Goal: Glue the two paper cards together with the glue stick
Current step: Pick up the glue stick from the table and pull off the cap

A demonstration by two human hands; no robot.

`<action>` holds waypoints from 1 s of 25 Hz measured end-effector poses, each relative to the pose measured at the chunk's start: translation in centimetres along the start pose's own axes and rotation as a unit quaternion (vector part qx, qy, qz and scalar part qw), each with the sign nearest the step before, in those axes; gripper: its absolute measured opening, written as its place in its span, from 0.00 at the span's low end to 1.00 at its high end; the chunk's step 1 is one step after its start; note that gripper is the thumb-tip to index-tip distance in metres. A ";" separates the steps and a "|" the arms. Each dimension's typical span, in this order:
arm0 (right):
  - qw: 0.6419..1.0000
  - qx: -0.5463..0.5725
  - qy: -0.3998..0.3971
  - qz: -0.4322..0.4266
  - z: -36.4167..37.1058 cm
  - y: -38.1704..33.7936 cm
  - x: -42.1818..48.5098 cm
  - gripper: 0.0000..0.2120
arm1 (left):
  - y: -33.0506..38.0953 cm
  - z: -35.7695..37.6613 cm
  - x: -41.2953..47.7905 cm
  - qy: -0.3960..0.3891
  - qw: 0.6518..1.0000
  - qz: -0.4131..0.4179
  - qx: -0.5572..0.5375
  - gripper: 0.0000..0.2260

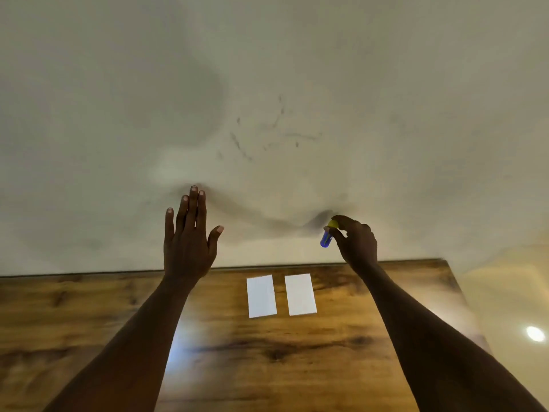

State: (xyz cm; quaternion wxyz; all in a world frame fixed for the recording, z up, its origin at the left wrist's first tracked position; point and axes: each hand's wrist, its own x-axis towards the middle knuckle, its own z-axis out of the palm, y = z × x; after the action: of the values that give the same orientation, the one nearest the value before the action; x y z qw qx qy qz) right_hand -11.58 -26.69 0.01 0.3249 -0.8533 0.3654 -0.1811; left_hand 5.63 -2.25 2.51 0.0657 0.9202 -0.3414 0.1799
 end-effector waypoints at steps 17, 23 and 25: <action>0.936 0.025 0.173 -0.304 -24.7 -30.1 2.3 0.13 | -0.3 -31.8 13.0 0.289 0.955 0.004 -0.066 0.31; 0.915 0.051 0.208 -0.343 -29.6 -35.9 2.3 0.14 | 0.6 -38.1 15.3 0.296 0.935 0.032 -0.192 0.31; 0.906 0.076 0.210 -0.359 -30.2 -37.1 2.5 0.15 | 1.7 -39.4 15.8 0.247 0.898 0.028 -0.362 0.27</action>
State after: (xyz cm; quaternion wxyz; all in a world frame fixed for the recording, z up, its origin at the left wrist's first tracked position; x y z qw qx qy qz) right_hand -7.71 -21.93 47.49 0.2171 -0.8417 0.0798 -0.4879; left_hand 4.33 -3.44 44.99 0.4713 0.7490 -0.3811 0.2676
